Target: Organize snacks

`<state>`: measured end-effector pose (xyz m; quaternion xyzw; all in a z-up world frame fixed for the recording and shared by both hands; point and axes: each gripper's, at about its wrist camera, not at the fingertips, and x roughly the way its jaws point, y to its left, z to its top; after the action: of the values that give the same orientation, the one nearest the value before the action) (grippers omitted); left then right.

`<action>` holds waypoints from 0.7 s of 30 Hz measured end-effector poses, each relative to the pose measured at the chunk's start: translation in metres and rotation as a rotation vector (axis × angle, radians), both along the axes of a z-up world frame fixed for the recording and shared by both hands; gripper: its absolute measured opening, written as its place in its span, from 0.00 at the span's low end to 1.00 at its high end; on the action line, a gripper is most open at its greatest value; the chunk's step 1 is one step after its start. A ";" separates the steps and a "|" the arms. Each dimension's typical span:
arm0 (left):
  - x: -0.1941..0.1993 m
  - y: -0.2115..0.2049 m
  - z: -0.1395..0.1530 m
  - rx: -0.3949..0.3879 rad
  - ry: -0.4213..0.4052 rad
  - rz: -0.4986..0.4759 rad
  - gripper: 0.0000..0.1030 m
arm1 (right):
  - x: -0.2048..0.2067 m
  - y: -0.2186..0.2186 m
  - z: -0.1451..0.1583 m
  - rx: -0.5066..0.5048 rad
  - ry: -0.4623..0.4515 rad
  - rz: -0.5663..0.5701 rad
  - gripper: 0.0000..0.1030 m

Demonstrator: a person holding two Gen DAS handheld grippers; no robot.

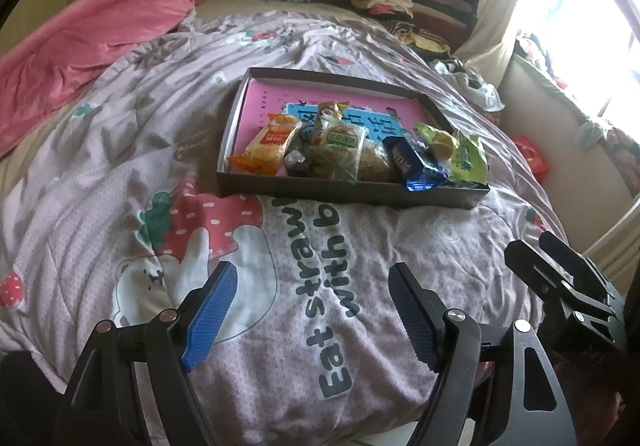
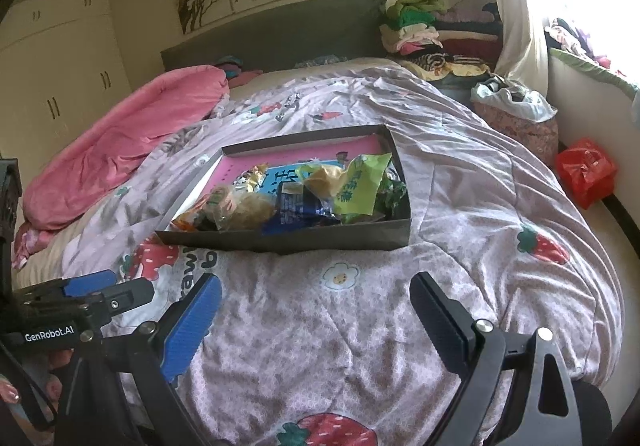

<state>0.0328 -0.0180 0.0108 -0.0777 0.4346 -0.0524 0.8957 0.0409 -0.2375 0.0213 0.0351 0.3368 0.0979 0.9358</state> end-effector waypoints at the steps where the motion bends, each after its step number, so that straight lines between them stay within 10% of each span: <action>1: 0.000 0.000 0.000 -0.001 0.002 -0.001 0.77 | 0.000 0.000 -0.001 -0.002 0.002 0.000 0.93; 21: 0.001 0.000 -0.003 0.009 0.016 0.005 0.77 | 0.001 0.004 -0.004 -0.013 0.015 0.013 0.93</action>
<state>0.0342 -0.0181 0.0075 -0.0751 0.4417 -0.0476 0.8927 0.0420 -0.2332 0.0176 0.0274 0.3444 0.1013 0.9329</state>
